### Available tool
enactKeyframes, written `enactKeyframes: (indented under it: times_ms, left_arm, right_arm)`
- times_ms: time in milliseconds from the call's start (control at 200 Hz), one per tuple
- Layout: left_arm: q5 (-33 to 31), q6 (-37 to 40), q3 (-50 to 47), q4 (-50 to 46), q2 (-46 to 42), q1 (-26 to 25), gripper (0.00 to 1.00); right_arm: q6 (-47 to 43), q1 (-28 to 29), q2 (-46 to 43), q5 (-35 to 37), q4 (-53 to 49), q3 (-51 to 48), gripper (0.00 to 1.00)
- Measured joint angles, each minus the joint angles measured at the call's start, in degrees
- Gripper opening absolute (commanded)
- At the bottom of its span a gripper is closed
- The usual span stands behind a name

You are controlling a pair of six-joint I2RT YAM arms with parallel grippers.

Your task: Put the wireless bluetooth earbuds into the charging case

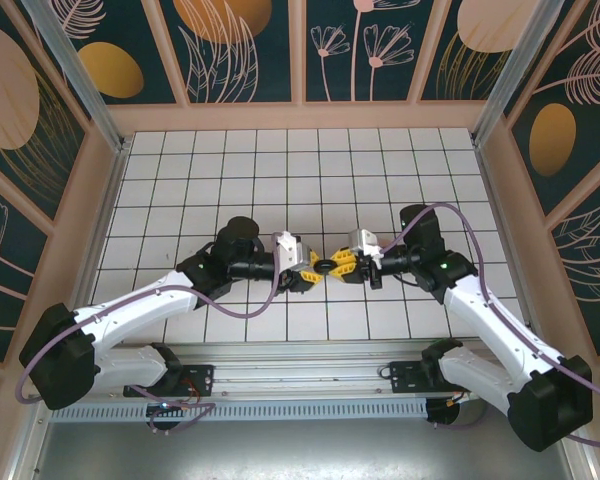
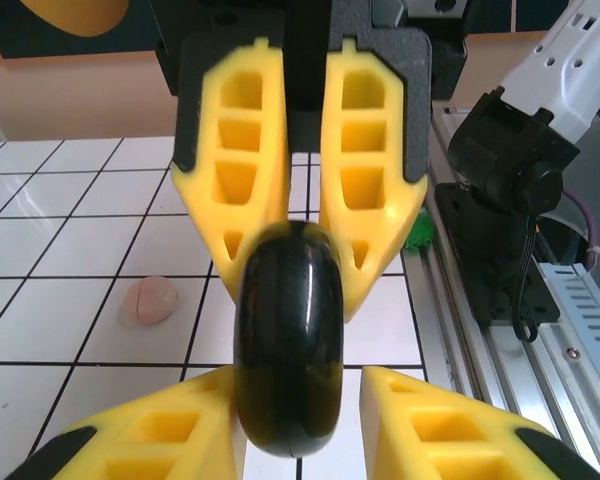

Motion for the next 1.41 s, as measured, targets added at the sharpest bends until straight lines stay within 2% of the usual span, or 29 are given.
enactKeyframes:
  times_ms: [380,571,916,1156,1211,1311,1406]
  left_arm:
    - [-0.7,3.2,1.1,-3.7,1.2,0.0,0.27]
    - [-0.7,3.4,1.4,-4.0,1.2,0.0,0.33]
    - [-0.7,3.4,1.5,-4.3,1.2,0.0,0.33]
    - [-1.2,3.4,1.6,-4.9,1.2,0.0,0.18]
    - [-1.3,3.3,1.6,-5.1,1.2,0.1,0.16]
    - [-1.3,3.3,1.6,-5.1,1.2,0.1,0.13]
    - [-1.5,3.4,1.8,-5.0,1.2,0.1,0.12]
  right_arm:
    - [-5.9,0.3,3.8,0.2,-7.9,4.4,0.11]
    - [-7.1,0.5,4.4,0.6,-9.4,5.3,0.11]
    - [-7.3,1.0,4.7,1.9,-9.4,5.4,0.11]
    - [-7.3,1.2,5.0,2.0,-9.7,5.4,0.11]
    - [-7.3,1.2,5.0,2.2,-9.8,5.4,0.13]
    - [-6.7,1.2,5.0,2.3,-9.7,5.4,0.26]
    - [-4.8,1.2,5.0,2.2,-8.9,5.4,0.29]
